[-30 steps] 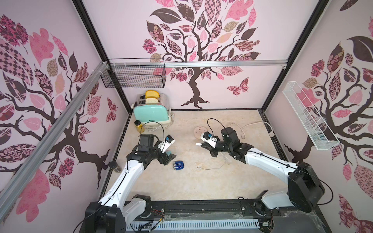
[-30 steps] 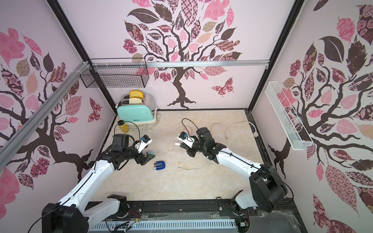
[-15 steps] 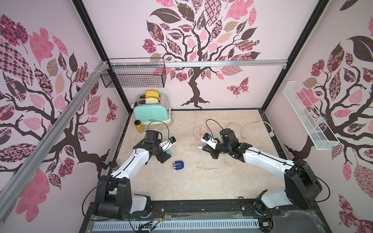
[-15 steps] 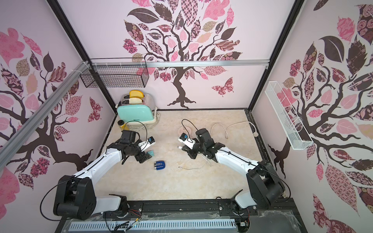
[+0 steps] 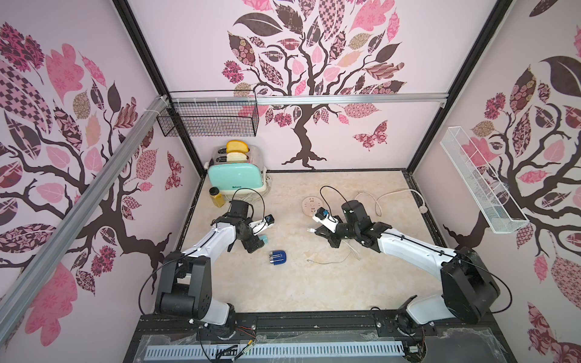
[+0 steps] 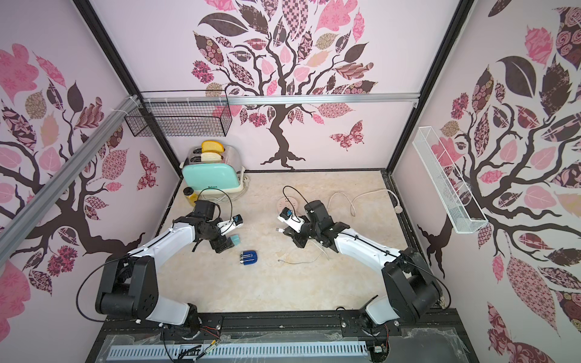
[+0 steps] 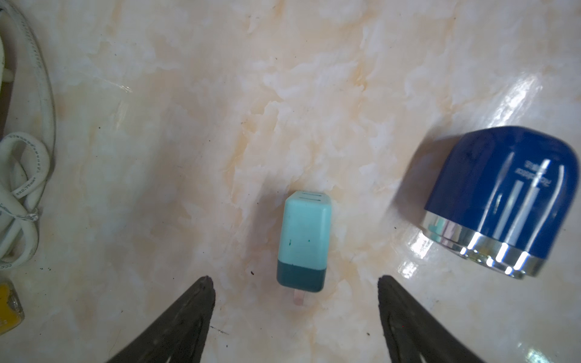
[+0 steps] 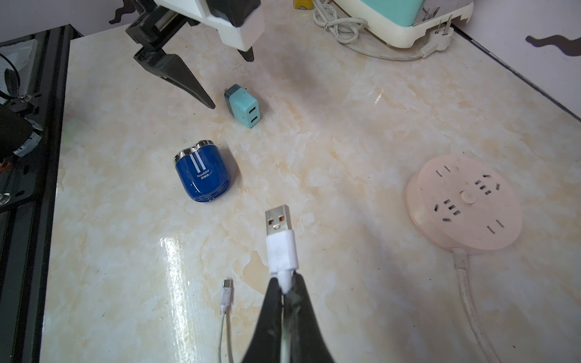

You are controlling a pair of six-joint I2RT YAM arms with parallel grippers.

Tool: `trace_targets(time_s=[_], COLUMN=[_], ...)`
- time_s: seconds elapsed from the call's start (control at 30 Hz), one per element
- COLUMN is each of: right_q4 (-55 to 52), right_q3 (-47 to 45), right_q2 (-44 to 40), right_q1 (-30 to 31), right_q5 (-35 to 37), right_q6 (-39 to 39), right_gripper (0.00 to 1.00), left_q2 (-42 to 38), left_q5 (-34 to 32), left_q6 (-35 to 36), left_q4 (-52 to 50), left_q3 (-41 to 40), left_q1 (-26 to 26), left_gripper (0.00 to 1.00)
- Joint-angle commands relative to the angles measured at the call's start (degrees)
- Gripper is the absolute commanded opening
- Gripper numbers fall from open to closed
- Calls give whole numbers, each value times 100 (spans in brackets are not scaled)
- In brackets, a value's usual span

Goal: Charge the electric shaver
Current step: Pick up the plug from the center of the board.

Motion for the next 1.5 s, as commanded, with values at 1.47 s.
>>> trace_targets(time_s=[1.47], right_q4=[-1], right_q3=[410], right_q2=[278], right_q1=[-53], right_q5=[-112], right_q6=[-21], right_gripper=[0], left_q2=[962], left_q5=[1009], left_q6=[42], left_q4=[431], left_q3=[95], left_q1=[501], left_gripper=[60])
